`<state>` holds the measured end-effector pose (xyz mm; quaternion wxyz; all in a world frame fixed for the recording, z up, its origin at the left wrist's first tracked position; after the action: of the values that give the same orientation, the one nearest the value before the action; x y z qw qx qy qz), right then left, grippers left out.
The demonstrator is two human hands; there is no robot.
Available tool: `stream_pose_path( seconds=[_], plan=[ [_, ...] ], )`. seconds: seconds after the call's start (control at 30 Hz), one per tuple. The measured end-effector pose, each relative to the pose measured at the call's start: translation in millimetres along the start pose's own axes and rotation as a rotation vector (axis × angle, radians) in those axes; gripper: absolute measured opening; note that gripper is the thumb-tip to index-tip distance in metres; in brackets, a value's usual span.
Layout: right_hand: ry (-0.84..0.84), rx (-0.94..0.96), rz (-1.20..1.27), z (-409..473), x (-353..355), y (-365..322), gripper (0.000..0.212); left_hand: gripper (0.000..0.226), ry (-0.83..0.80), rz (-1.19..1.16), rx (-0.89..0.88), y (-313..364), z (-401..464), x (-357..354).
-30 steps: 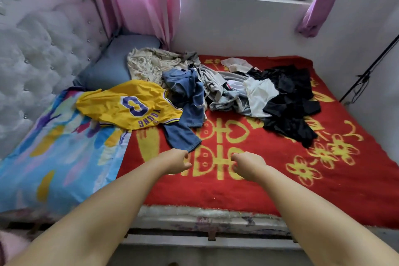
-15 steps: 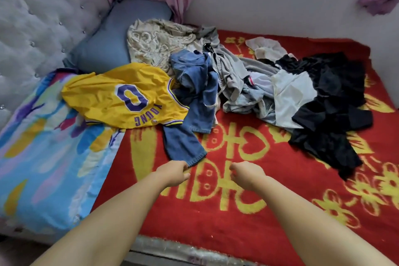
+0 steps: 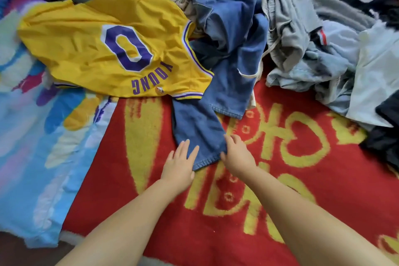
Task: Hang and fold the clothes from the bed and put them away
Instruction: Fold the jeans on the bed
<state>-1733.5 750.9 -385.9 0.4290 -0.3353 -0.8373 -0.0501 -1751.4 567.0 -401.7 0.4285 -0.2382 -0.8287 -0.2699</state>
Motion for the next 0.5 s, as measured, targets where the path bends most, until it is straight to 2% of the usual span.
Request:
stream_pose_path(
  seconds=[0.1, 0.2, 0.3, 0.4, 0.5],
  plan=[
    [0.026, -0.073, 0.092, 26.0, -15.7, -13.3, 0.064, 0.088, -0.050, 0.136, -0.047, -10.4, 25.4, -18.2],
    [-0.053, -0.170, 0.252, 36.3, -21.6, -19.6, 0.047, 0.086, -0.068, 0.222, -0.079, -13.1, 37.1, -25.5],
    [-0.146, -0.109, 0.350, 25.8, -24.4, -23.3, 0.024, 0.057, 0.019, 0.158, -0.121, -17.2, 38.7, -15.8],
    [-0.239, -0.042, 0.379, 1.4, -23.7, -24.0, 0.022, 0.027, 0.054, 0.010, -0.111, -29.5, 32.3, 12.5],
    [-0.295, -0.027, 0.341, -25.9, -18.6, -15.6, 0.024, 0.017, 0.038, -0.048, -0.185, -31.6, 14.0, 37.5]
  ],
)
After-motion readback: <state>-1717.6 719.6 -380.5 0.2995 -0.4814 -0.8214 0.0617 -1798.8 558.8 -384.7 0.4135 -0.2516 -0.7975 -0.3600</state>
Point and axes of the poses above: each hand's wrist, its own z-axis towards the middle knuckle, its own x-axis out of the back of the hand, y = z × x, the point moved 1 cm from there along z, towards the middle knuckle, and after that the axes turned 13 degrees about -x, right-handed, at the moved point
